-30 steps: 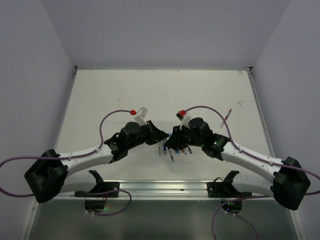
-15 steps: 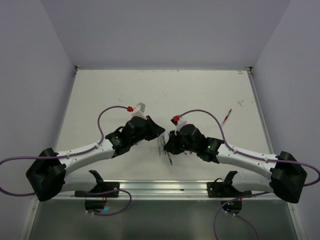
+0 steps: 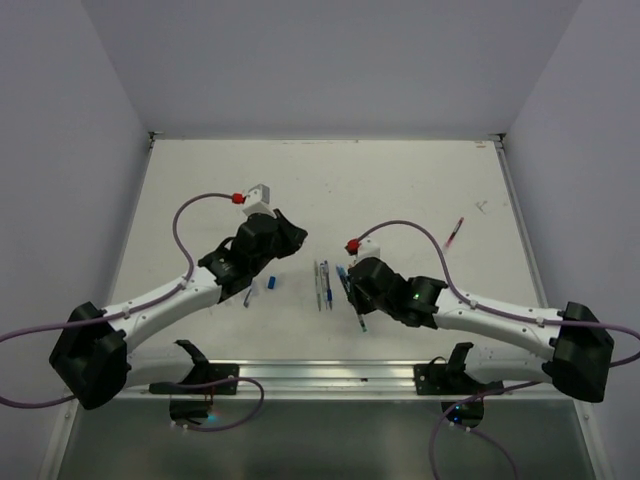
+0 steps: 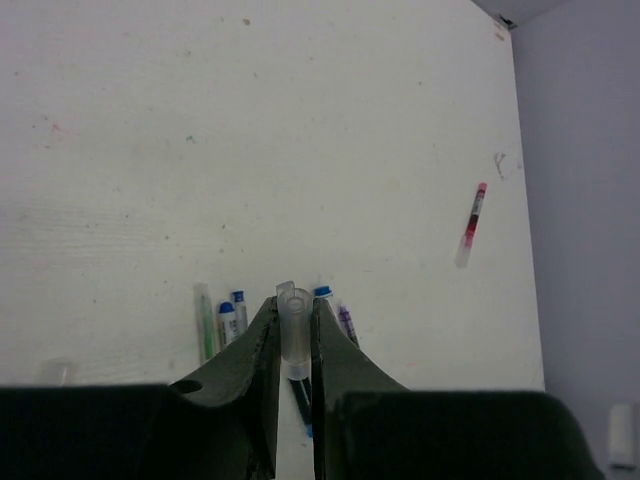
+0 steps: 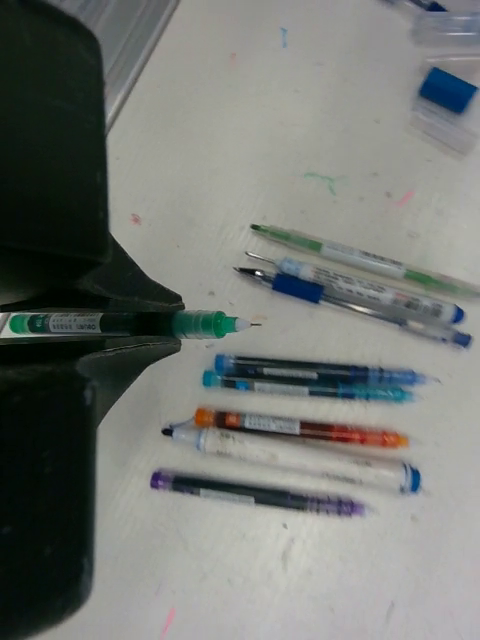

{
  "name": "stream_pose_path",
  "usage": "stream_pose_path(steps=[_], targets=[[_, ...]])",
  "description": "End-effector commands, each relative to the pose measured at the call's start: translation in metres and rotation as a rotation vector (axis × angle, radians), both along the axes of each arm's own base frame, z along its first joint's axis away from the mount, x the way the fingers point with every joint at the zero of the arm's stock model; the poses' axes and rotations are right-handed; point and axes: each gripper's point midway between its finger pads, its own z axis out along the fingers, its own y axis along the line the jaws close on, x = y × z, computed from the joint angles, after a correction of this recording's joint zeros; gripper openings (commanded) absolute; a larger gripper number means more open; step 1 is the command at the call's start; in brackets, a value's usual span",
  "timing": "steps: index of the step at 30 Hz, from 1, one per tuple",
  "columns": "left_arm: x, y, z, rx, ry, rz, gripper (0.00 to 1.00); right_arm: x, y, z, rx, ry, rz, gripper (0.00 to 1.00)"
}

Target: Open the pen caps

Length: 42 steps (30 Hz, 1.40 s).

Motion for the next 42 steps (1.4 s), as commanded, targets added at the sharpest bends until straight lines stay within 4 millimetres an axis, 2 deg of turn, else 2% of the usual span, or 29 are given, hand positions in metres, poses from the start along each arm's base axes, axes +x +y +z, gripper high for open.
stream_pose_path(steps=[1, 2, 3, 7, 10, 15, 19, 20, 28, 32, 38, 42], targets=[[-0.019, 0.024, -0.018, 0.119, -0.014, -0.035, 0.0, 0.03, -0.036, 0.025, -0.064, -0.078, -0.133, 0.0], [-0.024, 0.026, -0.021, 0.135, -0.016, -0.052, 0.0, 0.032, -0.04, 0.026, -0.05, -0.055, -0.136, 0.0], [-0.031, 0.032, -0.033, 0.162, 0.008, -0.061, 0.0, 0.044, -0.056, 0.024, -0.062, -0.047, -0.183, 0.0], [-0.045, 0.03, -0.036, 0.171, -0.015, -0.157, 0.0, 0.065, -0.089, 0.013, -0.119, -0.029, -0.265, 0.0], [-0.054, 0.018, -0.044, 0.173, -0.005, -0.258, 0.0, 0.076, -0.104, 0.0, -0.175, 0.005, -0.311, 0.0], [-0.061, 0.008, -0.068, 0.218, 0.055, -0.351, 0.0, 0.087, -0.112, -0.02, -0.2, 0.04, -0.356, 0.0], [-0.064, 0.01, -0.091, 0.257, 0.111, -0.366, 0.0, 0.092, -0.11, -0.036, -0.216, 0.058, -0.355, 0.0], [-0.06, 0.007, -0.088, 0.246, 0.086, -0.365, 0.0, 0.091, -0.107, -0.041, -0.207, 0.075, -0.342, 0.0], [-0.057, 0.015, -0.102, 0.307, 0.112, -0.34, 0.0, 0.095, -0.09, -0.048, -0.147, 0.09, -0.304, 0.0], [-0.063, 0.023, -0.119, 0.352, 0.172, -0.338, 0.0, 0.095, -0.082, -0.052, -0.122, 0.11, -0.29, 0.16], [-0.066, 0.029, -0.137, 0.384, 0.222, -0.321, 0.0, 0.094, -0.081, -0.057, -0.124, 0.12, -0.286, 0.26], [-0.066, 0.032, -0.145, 0.406, 0.242, -0.31, 0.0, 0.095, -0.081, -0.056, -0.122, 0.117, -0.288, 0.29]])
